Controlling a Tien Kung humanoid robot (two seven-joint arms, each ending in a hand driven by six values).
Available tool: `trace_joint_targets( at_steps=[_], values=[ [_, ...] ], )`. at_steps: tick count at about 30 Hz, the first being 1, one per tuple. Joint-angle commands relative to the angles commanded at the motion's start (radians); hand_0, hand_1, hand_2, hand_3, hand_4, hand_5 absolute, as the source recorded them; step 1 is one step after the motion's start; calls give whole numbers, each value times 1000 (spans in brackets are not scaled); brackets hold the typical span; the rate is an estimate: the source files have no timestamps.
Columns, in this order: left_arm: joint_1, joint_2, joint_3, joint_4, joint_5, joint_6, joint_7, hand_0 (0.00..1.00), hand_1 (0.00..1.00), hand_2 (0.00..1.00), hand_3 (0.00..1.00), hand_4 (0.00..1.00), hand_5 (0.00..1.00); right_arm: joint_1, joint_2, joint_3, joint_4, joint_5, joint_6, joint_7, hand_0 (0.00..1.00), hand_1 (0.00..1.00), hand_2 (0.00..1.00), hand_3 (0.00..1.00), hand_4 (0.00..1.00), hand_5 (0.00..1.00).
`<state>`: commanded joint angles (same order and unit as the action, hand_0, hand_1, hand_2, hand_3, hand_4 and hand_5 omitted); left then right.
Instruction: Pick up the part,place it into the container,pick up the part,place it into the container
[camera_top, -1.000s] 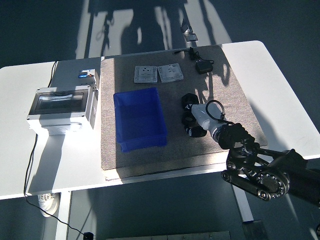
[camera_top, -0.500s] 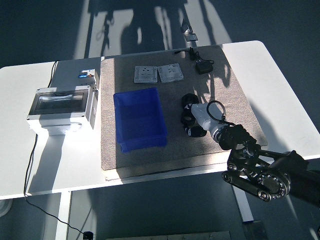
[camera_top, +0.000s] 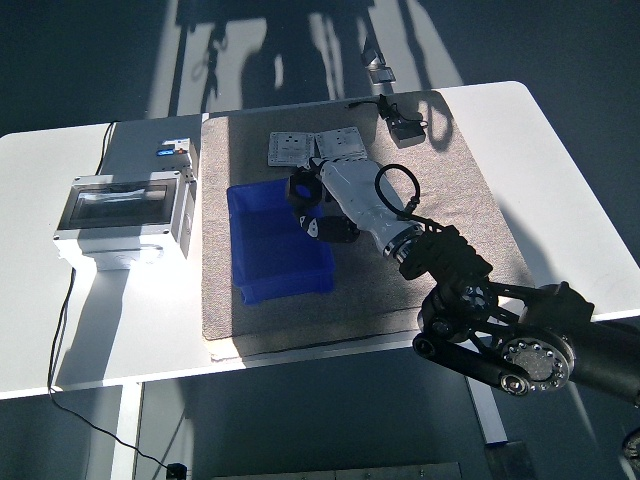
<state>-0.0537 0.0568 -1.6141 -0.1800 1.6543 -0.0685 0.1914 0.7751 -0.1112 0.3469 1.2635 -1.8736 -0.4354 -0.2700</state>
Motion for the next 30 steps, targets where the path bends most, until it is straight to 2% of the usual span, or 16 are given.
trace_joint_targets(
  at_steps=[6, 9, 10, 15, 16, 21, 22, 28, 29, 30],
  values=[
    [-4, 1, 8, 0, -13, 6, -6, 711, 725, 749, 673, 998, 998, 23, 28, -63, -55, -16, 33, -14, 456, 442, 522, 603, 256, 25],
    [-5, 1, 11, 0, -14, 7, -9, 711, 725, 749, 673, 998, 998, 26, 31, -70, -61, -30, 64, -24, 456, 442, 522, 603, 256, 25],
    [-5, 1, 13, 0, -14, 7, -9, 709, 725, 748, 672, 998, 998, 28, 31, -70, -58, -44, 78, -31, 552, 597, 646, 659, 338, 55],
    [-7, 4, 15, 0, -12, 8, -14, 709, 725, 748, 672, 998, 998, 36, 31, -73, -40, -85, 134, -58, 552, 597, 646, 659, 338, 55],
    [-7, 5, 15, 0, -11, 8, -15, 709, 724, 749, 674, 998, 998, 37, 31, -74, -40, -84, 139, -59, 844, 837, 821, 801, 580, 221],
    [-7, 7, 13, 0, -7, 7, -16, 709, 724, 749, 674, 998, 998, 38, 31, -77, -41, -75, 152, -62, 844, 837, 821, 801, 580, 221],
    [-7, 7, 13, 0, -6, 6, -16, 709, 724, 748, 671, 998, 998, 38, 31, -77, -41, -71, 155, -62, 962, 918, 889, 867, 609, 251],
    [-6, 7, 10, 0, 1, 4, -14, 709, 724, 748, 671, 998, 998, 40, 31, -78, -44, -60, 180, -59, 962, 918, 889, 867, 609, 251],
    [-6, 7, 9, 0, 3, 4, -14, 709, 722, 748, 670, 998, 998, 40, 31, -78, -45, -59, 185, -58, 998, 964, 938, 917, 714, 333],
    [-6, 8, 9, 0, 4, 4, -14, 709, 722, 748, 670, 998, 998, 40, 31, -79, -46, -59, 187, -58, 998, 964, 938, 917, 714, 333]
  ],
)
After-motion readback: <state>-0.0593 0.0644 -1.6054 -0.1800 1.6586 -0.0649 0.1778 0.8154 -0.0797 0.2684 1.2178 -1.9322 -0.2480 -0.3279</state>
